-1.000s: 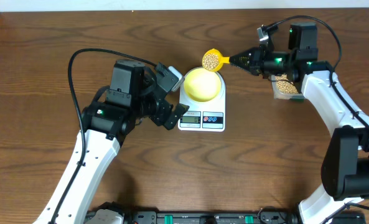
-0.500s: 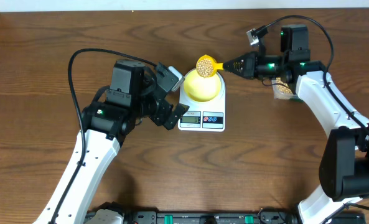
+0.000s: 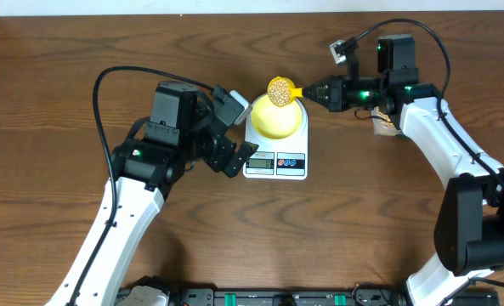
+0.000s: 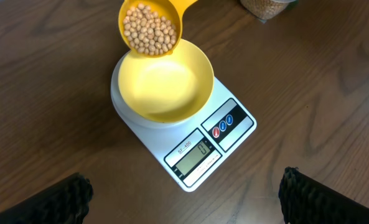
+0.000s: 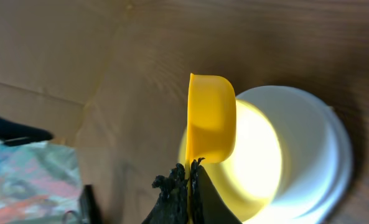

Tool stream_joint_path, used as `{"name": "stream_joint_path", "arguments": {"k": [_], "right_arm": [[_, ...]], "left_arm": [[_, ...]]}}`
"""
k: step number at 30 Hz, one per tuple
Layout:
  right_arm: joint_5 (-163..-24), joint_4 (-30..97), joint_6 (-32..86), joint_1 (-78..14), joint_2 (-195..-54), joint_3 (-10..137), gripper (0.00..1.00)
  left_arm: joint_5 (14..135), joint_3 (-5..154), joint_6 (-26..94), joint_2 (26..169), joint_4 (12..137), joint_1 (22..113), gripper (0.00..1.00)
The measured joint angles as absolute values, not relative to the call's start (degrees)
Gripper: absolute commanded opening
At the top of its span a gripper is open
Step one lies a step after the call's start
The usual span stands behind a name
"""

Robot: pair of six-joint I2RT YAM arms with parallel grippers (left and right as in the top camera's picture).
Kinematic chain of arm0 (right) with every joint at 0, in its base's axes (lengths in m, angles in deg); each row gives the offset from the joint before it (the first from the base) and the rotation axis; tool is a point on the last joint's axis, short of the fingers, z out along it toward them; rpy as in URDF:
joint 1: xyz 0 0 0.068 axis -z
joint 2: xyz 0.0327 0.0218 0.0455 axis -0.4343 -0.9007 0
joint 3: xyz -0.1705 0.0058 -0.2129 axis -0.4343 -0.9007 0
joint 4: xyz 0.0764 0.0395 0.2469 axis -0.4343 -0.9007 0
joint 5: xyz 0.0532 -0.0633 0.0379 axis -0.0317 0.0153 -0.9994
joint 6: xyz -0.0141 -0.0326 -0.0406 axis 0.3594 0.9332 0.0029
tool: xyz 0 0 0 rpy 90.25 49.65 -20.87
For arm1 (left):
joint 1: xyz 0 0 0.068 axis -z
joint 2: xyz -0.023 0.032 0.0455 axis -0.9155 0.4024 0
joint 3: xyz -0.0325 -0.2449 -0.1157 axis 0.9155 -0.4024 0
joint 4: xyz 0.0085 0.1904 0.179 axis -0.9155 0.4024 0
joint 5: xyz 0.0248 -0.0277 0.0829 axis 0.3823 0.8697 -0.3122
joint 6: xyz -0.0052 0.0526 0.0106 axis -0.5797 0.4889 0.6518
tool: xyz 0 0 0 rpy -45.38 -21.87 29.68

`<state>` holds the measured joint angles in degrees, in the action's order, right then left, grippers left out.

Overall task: Scoop item into bowl and weigh 50g on scale
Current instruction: 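Carry the filled yellow scoop left over the yellow bowl with the right gripper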

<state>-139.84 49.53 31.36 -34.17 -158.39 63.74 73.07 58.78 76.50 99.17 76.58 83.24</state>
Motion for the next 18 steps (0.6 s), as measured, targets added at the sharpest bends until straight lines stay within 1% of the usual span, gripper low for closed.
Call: {"name": "stream_joint_path", "arguments": {"k": [10, 18], "right_arm": [[-135.12, 48.94, 35.42, -35.02, -158.39, 63.74, 0.01], [-134.46, 44.74, 39.18, -35.42, -158.37, 63.74, 0.01]], "left_arm": [[73.07, 58.78, 76.50, 99.17, 76.58, 83.24, 0.98], [73.07, 58.78, 76.50, 99.17, 76.60, 83.24, 0.98]]}}
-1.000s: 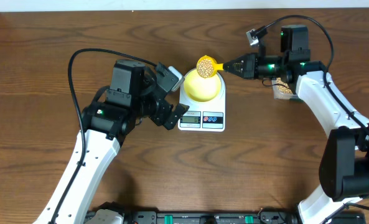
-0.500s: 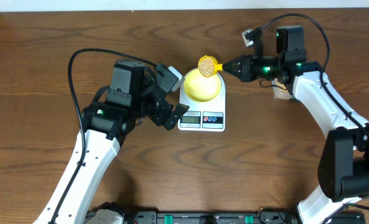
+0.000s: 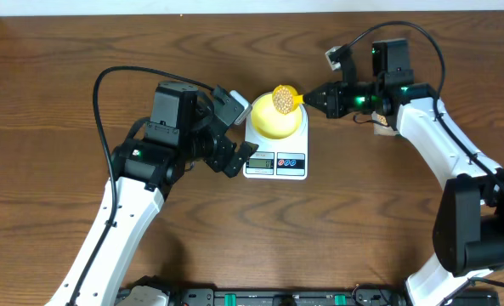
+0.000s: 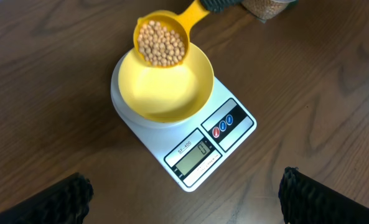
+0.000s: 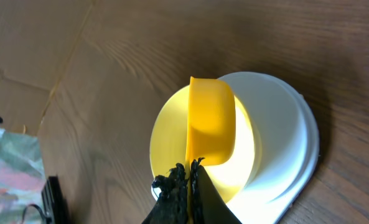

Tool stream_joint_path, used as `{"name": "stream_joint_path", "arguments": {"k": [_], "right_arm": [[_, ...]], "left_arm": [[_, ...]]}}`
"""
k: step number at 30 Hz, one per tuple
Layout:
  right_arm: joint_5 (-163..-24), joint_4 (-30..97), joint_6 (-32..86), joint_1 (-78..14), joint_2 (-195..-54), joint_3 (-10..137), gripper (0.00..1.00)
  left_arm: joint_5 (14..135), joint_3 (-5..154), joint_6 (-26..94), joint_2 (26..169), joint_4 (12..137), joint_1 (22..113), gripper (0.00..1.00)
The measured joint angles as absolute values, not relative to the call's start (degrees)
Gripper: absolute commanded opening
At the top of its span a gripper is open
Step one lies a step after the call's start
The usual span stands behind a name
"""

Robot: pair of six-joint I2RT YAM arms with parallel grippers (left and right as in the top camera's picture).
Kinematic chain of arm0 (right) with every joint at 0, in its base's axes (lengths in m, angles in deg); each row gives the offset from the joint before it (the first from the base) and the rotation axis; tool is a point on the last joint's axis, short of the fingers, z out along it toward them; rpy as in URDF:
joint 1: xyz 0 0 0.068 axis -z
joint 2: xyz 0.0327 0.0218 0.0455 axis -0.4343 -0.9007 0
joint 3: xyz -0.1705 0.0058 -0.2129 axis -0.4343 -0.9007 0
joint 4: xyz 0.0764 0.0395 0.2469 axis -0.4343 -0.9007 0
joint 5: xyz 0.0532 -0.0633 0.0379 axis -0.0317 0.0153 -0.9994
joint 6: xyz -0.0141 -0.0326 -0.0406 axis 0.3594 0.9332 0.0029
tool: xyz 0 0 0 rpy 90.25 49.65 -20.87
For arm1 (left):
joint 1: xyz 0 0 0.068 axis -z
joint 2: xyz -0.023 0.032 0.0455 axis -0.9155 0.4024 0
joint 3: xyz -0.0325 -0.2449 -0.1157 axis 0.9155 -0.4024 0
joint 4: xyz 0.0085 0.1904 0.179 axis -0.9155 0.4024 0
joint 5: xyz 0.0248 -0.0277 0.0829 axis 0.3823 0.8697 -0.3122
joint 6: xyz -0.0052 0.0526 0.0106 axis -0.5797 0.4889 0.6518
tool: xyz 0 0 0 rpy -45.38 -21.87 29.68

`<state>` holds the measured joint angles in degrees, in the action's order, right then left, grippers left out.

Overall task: Scoop item into bowl and weigh 50g on scale
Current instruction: 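Carry the filled yellow scoop left over the yellow bowl with the right gripper, then tilt the scoop with the right gripper to pour soybeans into the bowl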

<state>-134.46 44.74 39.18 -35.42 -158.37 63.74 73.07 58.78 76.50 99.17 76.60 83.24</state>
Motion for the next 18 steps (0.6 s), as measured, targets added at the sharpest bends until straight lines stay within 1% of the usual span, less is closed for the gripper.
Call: {"name": "stream_joint_path", "arguments": {"k": [10, 18], "right_arm": [[-134.48, 43.89, 46.07, -36.16, -158.37, 63.74, 0.01], [-134.48, 43.71, 55.51, -36.22, -158.37, 63.74, 0.01]], "left_arm": [[73.07, 58.78, 76.50, 99.17, 76.58, 83.24, 0.98], [73.07, 58.78, 76.50, 99.17, 76.58, 83.24, 0.97]]}}
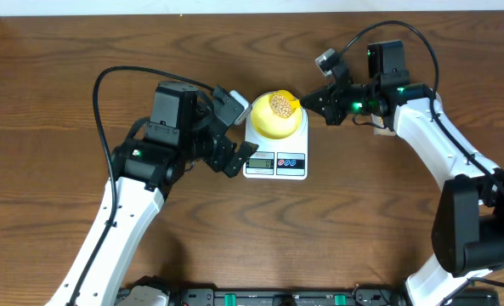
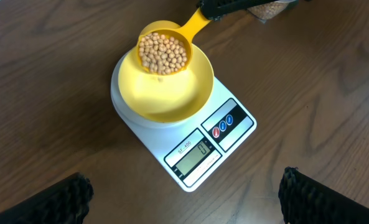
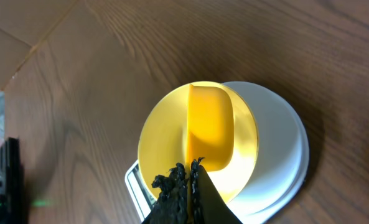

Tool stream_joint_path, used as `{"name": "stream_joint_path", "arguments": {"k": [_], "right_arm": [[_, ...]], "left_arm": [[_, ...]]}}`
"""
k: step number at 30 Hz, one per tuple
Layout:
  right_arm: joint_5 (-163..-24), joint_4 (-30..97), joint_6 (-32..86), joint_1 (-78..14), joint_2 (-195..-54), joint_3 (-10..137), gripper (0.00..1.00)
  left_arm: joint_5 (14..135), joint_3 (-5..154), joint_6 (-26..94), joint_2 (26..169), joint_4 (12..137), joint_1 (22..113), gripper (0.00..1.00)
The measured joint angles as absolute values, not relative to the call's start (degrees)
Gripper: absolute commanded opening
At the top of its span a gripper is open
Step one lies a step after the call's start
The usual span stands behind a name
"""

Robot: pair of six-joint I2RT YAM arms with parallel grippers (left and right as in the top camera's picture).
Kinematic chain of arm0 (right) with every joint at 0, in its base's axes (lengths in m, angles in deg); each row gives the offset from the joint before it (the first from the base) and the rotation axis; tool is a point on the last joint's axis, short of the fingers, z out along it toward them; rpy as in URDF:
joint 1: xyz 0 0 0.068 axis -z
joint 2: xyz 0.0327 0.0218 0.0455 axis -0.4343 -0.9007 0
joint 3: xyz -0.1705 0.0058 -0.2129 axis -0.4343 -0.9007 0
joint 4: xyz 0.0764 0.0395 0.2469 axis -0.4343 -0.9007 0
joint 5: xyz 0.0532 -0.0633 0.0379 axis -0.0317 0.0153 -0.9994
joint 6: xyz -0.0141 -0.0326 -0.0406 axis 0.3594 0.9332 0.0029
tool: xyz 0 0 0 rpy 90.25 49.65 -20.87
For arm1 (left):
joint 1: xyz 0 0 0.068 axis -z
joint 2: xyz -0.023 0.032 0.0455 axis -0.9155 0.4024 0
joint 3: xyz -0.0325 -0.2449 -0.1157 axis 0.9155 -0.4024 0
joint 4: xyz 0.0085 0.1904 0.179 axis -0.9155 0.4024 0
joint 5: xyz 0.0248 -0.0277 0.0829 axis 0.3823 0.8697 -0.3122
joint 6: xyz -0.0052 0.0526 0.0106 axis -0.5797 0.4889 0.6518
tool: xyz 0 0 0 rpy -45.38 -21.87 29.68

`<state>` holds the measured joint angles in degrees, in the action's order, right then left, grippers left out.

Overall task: Scoop item into bowl and weigh 50g on scale
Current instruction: 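Tilt the scoop with the right gripper to pour soybeans into the bowl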

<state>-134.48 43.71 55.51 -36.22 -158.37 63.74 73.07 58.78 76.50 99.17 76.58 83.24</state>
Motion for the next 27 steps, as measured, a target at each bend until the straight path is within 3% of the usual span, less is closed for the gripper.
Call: {"name": "stream_joint_path", "arguments": {"k": [27], "right_arm": [[-134.48, 44.83, 70.92, -36.25, -158.37, 63.74, 0.01]], "left_arm": [[73.07, 58.78, 76.50, 99.17, 76.58, 83.24, 0.98]]}}
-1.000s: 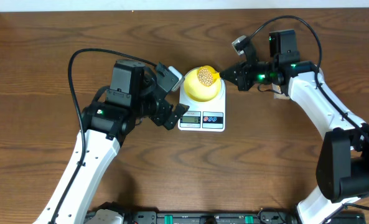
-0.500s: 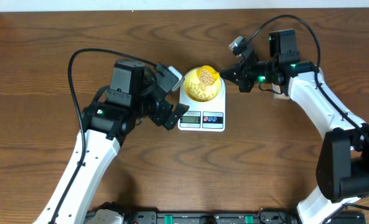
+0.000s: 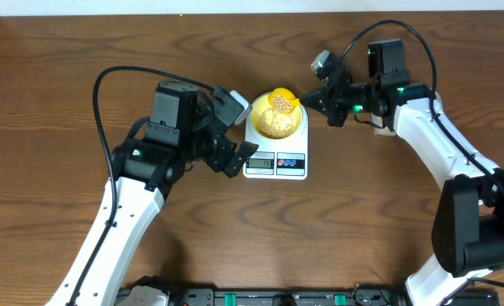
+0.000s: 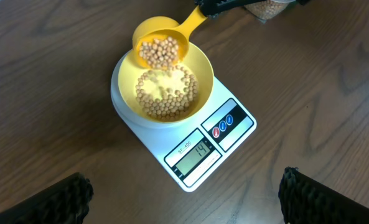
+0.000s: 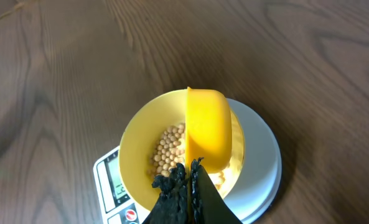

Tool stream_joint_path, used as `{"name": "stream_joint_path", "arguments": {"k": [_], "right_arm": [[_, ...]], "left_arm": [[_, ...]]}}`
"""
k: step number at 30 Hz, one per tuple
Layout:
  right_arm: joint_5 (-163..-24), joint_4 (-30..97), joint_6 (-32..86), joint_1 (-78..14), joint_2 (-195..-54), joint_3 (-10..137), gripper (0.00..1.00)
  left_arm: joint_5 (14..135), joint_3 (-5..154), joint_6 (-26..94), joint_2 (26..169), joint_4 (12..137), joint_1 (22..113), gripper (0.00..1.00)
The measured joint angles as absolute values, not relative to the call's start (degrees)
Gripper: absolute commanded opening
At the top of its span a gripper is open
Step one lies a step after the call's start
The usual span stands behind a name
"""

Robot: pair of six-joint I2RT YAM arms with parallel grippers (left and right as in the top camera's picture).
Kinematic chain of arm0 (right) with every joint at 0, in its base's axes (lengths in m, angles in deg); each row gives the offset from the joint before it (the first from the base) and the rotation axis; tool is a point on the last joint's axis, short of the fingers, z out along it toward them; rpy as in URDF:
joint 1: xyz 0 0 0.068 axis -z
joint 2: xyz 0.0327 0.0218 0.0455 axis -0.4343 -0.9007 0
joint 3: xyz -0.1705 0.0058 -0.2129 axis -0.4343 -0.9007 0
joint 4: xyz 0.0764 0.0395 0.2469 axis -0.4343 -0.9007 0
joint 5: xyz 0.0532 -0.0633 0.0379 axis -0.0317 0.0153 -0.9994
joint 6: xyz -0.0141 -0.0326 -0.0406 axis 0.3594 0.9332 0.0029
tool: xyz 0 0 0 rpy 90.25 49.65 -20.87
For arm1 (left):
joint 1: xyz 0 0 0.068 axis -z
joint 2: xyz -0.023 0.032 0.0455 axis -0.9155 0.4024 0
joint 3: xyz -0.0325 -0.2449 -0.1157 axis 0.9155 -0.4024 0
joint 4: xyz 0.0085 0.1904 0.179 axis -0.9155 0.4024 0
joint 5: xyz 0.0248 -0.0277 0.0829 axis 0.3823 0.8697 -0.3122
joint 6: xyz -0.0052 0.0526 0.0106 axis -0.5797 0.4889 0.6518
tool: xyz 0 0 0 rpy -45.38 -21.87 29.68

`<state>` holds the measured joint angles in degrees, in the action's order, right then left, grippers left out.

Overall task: Scoop item into bowl and weigh 50g on scale
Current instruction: 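Tilt the scoop with the right gripper to pour soybeans into the bowl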

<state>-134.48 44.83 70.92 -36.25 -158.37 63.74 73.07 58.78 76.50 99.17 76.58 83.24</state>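
Observation:
A yellow bowl [image 4: 200, 70] stands on the white scale [image 4: 231, 134]; soybeans [image 4: 168, 99] lie in its bottom. The display [image 4: 200, 152] reads 14. My right gripper [image 5: 189, 171] is shut on the handle of a yellow scoop [image 4: 153, 37], tilted over the bowl's far rim with beans spilling from it. From above, the scoop [image 3: 281, 99] sits over the bowl [image 3: 268, 127]. My left gripper [image 4: 184, 202] stays open just in front of the scale, nothing between its fingers [image 4: 66, 199].
A container of soybeans [image 4: 268, 7] stands behind the scale at the right, next to my right arm [image 3: 421, 127]. My left arm [image 3: 150, 161] lies left of the scale. Bare brown wood surrounds the scale.
The scoop has tipped and part of its beans now lie in the bowl. The display went from 0 to 14. My left gripper has not moved.
The full scoop was held level high above the bowl's far rim, with the scale at 0. It then sat lower and closer over the empty bowl, still level. Now it is tilted, beans are in the bowl and the scale reads 14.

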Motion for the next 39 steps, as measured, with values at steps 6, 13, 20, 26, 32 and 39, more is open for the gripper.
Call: {"name": "stream_joint_path", "arguments": {"k": [6, 13, 20, 26, 32, 39], "right_arm": [[-134.48, 44.85, 75.77, -36.49, -158.37, 63.74, 0.01], [-134.48, 44.85, 81.41, -36.49, -158.37, 63.74, 0.01], [-134.48, 45.50, 87.94, -36.49, -158.37, 63.74, 0.01], [-134.51, 46.55, 92.86, -37.40, -158.39, 63.74, 0.01], [-134.51, 46.55, 95.62, -38.78, -158.39, 63.74, 0.01], [-134.51, 46.53, 95.51, -38.96, -158.37, 63.74, 0.01]], "left_arm": [[73.07, 58.78, 76.50, 99.17, 76.58, 83.24, 0.98], [73.07, 58.78, 76.50, 99.17, 76.60, 83.24, 0.98], [73.07, 58.78, 76.50, 99.17, 76.60, 83.24, 0.97], [73.07, 58.78, 76.50, 99.17, 76.60, 83.24, 0.98], [73.07, 58.78, 76.50, 99.17, 76.58, 83.24, 0.98], [73.07, 58.78, 76.50, 99.17, 76.58, 83.24, 0.98]]}}
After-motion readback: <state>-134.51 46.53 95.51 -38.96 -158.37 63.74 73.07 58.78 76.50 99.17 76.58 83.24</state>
